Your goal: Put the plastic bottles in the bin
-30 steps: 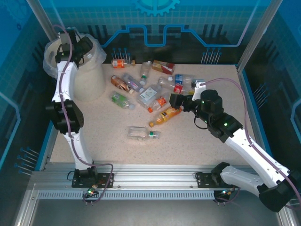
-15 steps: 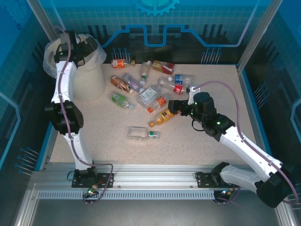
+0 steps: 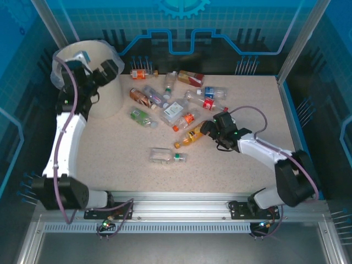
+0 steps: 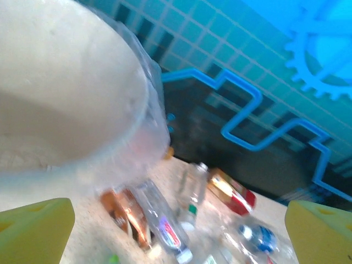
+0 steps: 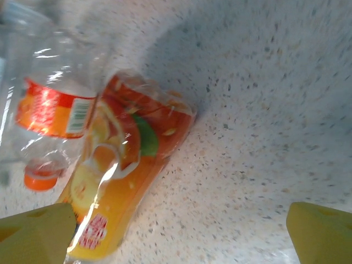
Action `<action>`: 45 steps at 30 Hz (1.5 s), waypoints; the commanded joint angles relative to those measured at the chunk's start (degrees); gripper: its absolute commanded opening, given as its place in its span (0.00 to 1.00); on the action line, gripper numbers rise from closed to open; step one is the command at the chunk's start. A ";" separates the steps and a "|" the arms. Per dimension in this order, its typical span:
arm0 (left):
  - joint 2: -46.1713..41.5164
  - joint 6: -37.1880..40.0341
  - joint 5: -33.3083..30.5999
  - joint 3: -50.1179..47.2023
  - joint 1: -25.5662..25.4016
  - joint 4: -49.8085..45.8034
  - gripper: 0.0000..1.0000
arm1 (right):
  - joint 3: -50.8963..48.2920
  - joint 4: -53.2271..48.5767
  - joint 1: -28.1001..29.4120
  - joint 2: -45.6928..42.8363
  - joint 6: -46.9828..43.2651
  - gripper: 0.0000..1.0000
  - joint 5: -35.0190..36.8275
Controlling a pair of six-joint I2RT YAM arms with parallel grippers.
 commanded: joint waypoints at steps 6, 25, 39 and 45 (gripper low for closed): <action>-10.45 -3.22 8.61 -13.07 -1.23 5.89 0.99 | 9.15 8.18 -0.45 14.63 16.08 1.00 -7.43; -13.76 1.28 15.42 -21.81 -2.78 3.41 0.99 | 9.48 11.21 0.74 19.33 20.13 0.65 1.90; -6.88 5.64 21.67 -22.69 -12.67 5.03 0.99 | 6.33 19.72 3.68 2.68 -4.79 0.45 3.74; -3.98 6.56 36.99 -26.06 -17.01 15.29 0.99 | 6.69 27.15 3.74 -3.16 -12.40 0.44 -9.29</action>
